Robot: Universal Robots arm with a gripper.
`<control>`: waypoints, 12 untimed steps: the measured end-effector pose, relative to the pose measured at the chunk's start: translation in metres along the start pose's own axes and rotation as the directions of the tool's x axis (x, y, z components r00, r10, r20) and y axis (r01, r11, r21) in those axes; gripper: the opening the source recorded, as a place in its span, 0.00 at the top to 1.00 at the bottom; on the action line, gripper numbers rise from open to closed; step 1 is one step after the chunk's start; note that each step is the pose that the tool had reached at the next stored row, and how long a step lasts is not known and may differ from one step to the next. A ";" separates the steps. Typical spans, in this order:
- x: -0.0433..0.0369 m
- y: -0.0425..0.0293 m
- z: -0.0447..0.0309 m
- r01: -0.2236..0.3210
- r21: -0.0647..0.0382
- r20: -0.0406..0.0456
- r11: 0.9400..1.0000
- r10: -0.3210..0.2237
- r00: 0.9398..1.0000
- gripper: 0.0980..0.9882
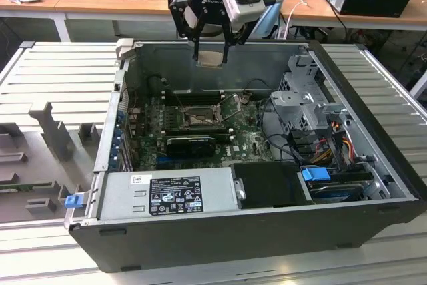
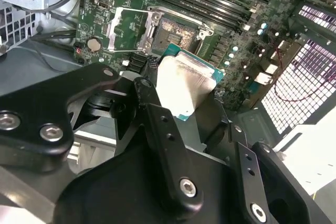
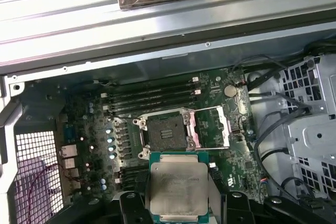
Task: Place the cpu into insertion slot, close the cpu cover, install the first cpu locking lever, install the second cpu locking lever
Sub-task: 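Place the cpu into insertion slot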
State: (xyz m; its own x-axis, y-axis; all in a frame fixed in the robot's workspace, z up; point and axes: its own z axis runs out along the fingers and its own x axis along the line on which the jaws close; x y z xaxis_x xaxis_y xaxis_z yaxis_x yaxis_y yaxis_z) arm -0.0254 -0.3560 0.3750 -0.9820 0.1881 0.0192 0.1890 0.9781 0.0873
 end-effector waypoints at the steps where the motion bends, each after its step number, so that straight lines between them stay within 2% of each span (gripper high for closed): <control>1: 0.0000 0.0000 0.0000 -0.012 0.000 0.001 1.000 0.012 1.000 0.51; 12: 0.0000 0.0000 0.0003 -0.086 -0.002 0.008 0.996 0.086 0.996 0.51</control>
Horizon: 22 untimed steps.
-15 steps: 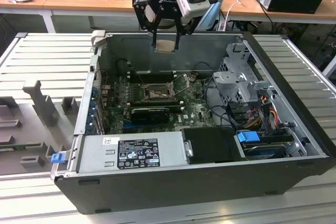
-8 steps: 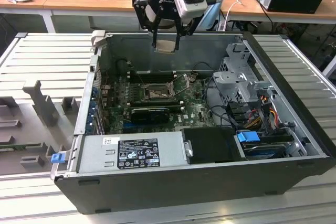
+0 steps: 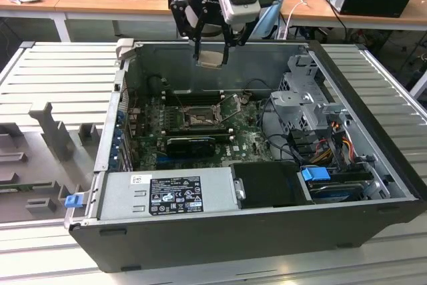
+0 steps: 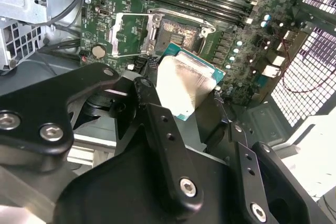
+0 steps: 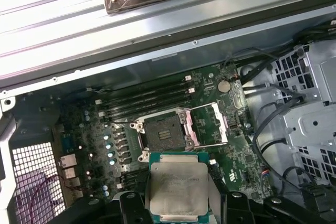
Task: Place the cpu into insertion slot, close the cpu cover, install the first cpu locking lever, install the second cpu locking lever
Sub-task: 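Place the cpu into insertion slot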
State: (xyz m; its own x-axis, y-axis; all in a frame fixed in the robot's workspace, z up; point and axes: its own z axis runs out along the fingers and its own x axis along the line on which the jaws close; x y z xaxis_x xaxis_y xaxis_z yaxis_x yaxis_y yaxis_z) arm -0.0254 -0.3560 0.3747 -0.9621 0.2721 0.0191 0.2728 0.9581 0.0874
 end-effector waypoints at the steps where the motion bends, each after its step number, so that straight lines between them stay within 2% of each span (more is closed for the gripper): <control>1: 0.0000 0.0000 0.0000 -0.005 0.000 0.000 1.000 0.005 1.000 0.51; 13: 0.0000 0.0000 0.0003 -0.068 -0.001 0.006 0.998 0.068 0.998 0.51; 22: 0.0000 0.0000 0.0004 -0.096 -0.001 0.009 0.995 0.096 0.995 0.51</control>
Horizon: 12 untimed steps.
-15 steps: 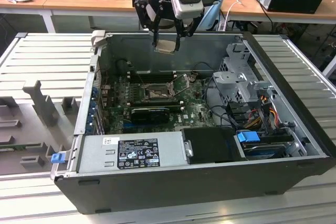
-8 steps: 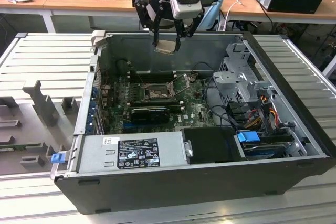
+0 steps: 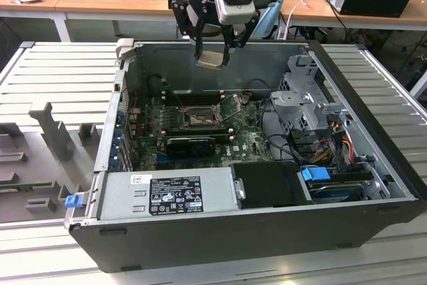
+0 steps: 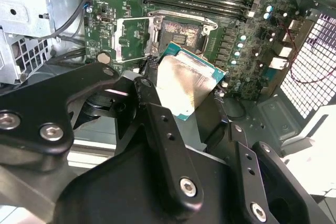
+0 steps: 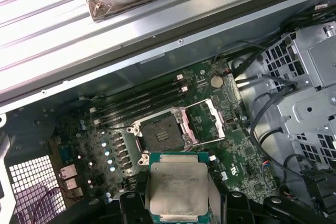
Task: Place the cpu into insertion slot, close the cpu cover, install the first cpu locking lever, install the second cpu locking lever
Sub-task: 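Place the cpu into insertion slot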
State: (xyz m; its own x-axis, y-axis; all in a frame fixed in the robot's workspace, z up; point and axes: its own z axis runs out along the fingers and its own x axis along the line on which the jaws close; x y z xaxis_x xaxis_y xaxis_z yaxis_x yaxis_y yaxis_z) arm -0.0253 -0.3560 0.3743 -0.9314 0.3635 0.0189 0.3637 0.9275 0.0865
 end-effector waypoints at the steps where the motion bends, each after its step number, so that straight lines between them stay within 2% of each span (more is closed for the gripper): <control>1: 0.0000 0.0000 0.0000 -0.002 0.000 0.000 1.000 0.002 1.000 0.51; 12: -0.0001 0.0000 0.0001 -0.044 -0.001 0.004 0.999 0.044 0.999 0.51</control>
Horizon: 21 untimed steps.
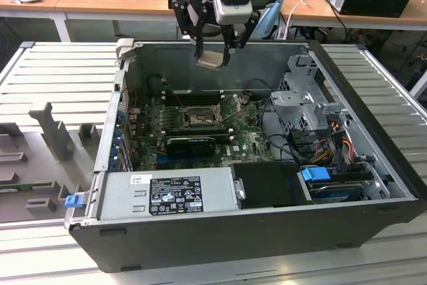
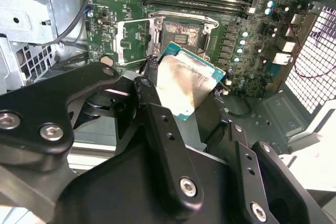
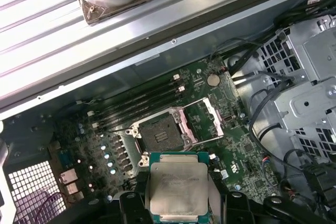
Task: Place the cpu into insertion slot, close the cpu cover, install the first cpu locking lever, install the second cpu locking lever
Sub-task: 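Place the cpu into insertion slot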
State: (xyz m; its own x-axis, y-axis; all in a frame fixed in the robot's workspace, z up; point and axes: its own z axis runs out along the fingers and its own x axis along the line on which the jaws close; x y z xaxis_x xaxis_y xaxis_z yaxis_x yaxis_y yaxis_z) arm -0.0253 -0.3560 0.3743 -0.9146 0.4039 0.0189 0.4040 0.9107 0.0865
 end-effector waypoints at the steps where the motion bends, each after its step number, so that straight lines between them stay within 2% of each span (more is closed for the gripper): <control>1: 0.0000 0.0000 0.0000 -0.006 0.000 0.001 1.000 0.006 1.000 0.51; 7: -0.0001 0.0000 0.0003 -0.061 -0.001 0.006 0.998 0.061 0.998 0.51; 16: -0.0002 0.0000 0.0007 -0.132 -0.003 0.012 0.991 0.132 0.991 0.51; 19: -0.0005 0.0002 0.0008 -0.160 -0.003 0.014 0.987 0.160 0.987 0.51; 21: -0.0006 0.0002 0.0010 -0.190 -0.004 0.017 0.982 0.190 0.982 0.51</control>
State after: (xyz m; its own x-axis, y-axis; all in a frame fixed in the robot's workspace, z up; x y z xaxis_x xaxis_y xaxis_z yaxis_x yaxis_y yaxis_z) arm -0.0246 -0.3560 0.3733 -0.8207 0.5711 0.0183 0.5704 0.8169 0.0854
